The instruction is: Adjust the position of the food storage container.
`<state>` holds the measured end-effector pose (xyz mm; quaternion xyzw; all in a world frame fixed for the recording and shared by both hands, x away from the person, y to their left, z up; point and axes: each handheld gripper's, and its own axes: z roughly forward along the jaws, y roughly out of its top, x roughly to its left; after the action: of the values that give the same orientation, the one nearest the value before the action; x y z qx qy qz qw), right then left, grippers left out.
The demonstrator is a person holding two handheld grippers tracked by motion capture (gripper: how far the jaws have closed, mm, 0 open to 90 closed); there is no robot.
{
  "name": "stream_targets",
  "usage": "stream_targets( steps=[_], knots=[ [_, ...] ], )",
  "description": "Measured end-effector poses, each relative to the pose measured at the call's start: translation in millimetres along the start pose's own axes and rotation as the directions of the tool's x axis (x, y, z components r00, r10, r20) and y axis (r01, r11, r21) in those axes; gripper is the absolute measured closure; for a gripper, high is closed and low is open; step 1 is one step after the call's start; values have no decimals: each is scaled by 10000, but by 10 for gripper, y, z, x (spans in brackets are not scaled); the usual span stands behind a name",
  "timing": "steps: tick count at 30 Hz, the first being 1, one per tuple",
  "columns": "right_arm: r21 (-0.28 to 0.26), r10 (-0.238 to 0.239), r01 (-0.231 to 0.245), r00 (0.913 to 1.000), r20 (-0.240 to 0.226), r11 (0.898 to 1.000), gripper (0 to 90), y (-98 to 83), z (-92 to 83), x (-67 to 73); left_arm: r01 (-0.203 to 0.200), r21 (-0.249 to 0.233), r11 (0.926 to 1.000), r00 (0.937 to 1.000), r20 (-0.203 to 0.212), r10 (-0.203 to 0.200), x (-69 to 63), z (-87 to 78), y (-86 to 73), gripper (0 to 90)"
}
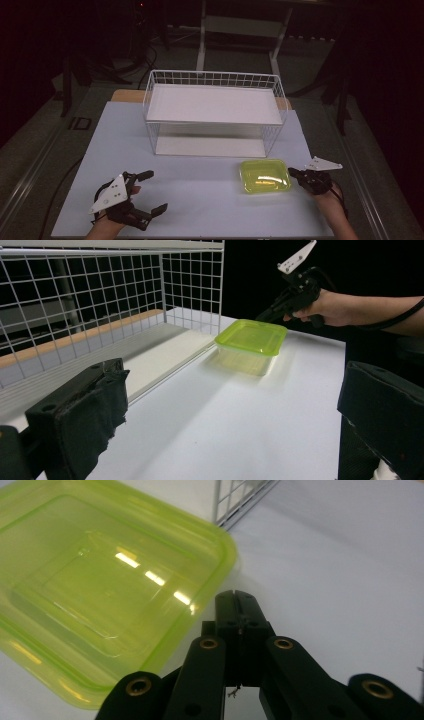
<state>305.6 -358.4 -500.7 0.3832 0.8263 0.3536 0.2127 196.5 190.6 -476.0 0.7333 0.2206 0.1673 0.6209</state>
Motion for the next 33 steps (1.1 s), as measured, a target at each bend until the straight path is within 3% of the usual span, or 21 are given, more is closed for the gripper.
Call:
stream_targets(
  steps=[17, 33],
  knots=[
    [-199, -234, 217, 9954, -927, 9996, 900, 131, 93, 283, 51, 16, 10000, 10000, 77, -51, -14, 11, -5, 2],
    [-288, -996, 958, 9754, -1968, 9950, 900, 399, 300, 652, 115, 51, 9999, 9999, 128, -116, -15, 16, -15, 2]
  ],
)
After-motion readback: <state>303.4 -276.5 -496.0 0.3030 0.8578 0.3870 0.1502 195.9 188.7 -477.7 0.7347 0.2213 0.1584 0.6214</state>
